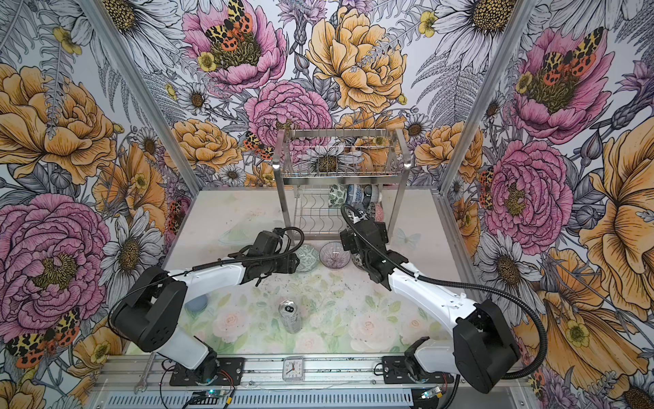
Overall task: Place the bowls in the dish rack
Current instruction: 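Lower left gripper onto the green geometric bowl rim and close it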
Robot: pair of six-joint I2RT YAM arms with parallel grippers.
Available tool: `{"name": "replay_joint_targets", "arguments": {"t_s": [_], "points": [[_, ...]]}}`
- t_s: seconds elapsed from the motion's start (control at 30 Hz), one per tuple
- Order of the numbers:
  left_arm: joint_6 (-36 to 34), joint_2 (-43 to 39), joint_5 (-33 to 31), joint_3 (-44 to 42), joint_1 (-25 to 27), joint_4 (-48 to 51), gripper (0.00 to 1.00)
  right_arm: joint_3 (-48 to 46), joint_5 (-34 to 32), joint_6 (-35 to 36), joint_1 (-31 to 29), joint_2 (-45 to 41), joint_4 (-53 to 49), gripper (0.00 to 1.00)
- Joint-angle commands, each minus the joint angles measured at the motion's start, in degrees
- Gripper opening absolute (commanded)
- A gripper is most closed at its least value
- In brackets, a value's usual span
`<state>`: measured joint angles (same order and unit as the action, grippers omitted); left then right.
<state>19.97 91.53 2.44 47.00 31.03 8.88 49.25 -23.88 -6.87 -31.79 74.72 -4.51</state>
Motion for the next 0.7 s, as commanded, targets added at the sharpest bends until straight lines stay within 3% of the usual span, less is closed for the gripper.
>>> {"name": "replay_joint_targets", "arguments": {"t_s": [0.0, 0.07, 0.23, 0.5, 0.67], "points": [[0.8, 1.5, 1.8, 1.4, 0.3, -2.2, 0.63, 0.1, 0.7, -0.7, 0.5, 0.5, 0.1, 0.99], [1.0, 2.1, 1.9, 1.6, 0.4, -2.8, 0.52, 0.1, 0.8, -0.7, 0.6, 0.5, 0.1, 0.99], [1.0, 2.8, 1.5, 2.4, 0.3, -3.1, 0.39, 0.4, 1.3, -0.5, 0.8, 0.6, 0.1, 0.99], [-0.7, 1.1, -1.0, 3.5, -0.1, 1.0, 0.0, 0.5, 1.5, -0.3, 0.8, 0.0, 0.0, 0.98], [-3.1, -3.5, -5.1, 2.9, -1.0, 5.4, 0.0, 0.1, 2.1, -0.3, 0.8, -0.9, -0.5, 0.98]]}}
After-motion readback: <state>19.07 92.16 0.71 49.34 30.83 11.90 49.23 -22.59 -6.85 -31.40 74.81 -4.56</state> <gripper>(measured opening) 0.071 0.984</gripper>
